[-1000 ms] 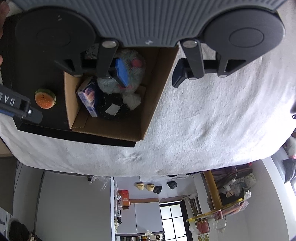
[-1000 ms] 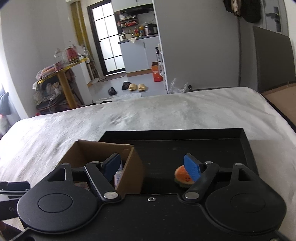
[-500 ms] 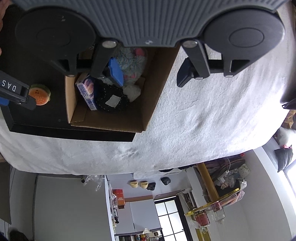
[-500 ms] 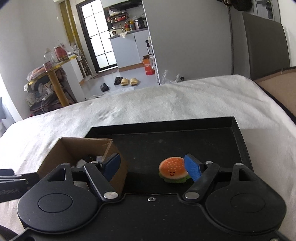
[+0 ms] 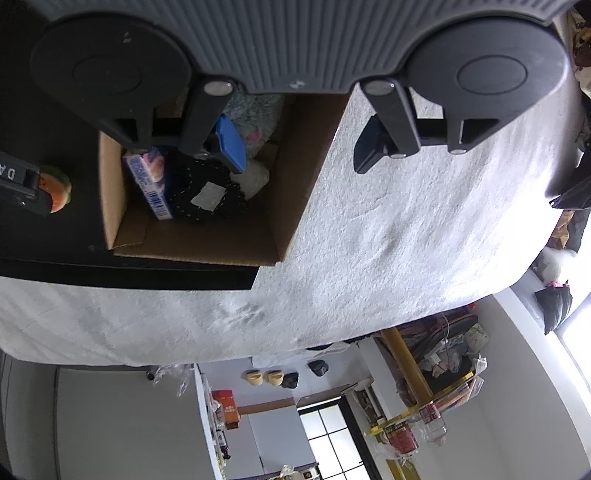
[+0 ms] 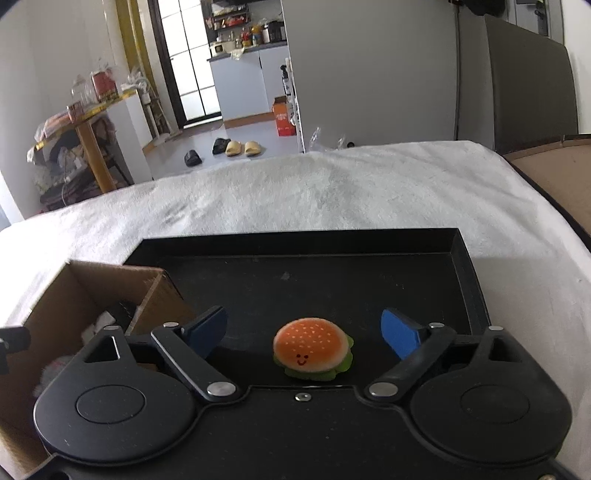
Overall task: Organize soft objects
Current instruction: 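Move the right gripper to the burger plush and grasp it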
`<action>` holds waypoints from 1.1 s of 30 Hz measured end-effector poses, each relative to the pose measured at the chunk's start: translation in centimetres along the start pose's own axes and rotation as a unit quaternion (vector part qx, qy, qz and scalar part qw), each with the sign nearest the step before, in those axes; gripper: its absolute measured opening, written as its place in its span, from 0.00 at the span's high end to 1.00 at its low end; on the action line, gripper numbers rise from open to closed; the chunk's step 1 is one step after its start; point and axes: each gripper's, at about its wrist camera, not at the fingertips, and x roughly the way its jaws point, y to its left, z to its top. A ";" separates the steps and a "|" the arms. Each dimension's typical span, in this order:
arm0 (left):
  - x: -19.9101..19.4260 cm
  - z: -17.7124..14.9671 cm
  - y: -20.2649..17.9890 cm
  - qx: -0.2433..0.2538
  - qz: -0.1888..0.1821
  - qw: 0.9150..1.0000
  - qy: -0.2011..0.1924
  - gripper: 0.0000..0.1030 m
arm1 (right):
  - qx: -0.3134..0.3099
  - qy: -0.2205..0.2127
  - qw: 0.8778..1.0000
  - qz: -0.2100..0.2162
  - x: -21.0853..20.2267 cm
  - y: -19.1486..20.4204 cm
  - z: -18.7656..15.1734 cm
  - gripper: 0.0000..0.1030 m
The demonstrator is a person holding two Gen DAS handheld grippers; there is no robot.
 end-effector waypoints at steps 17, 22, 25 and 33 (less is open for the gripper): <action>1.2 0.2 1.2 -0.011 0.015 1.000 0.001 0.39 | -0.009 0.056 0.998 0.015 3.5 -0.3 -1.9 0.12; 1.1 0.0 1.4 -0.013 0.009 1.000 0.001 0.39 | -0.028 0.074 0.997 0.005 4.0 0.1 -2.4 0.53; 0.8 -0.1 1.7 -0.017 0.005 1.000 -0.001 0.39 | -0.035 0.082 0.996 -0.003 3.7 0.2 -2.5 0.56; -0.1 -0.4 3.2 -0.026 0.002 1.000 -0.007 0.39 | -0.033 0.069 0.997 -0.022 2.0 0.4 -1.6 0.60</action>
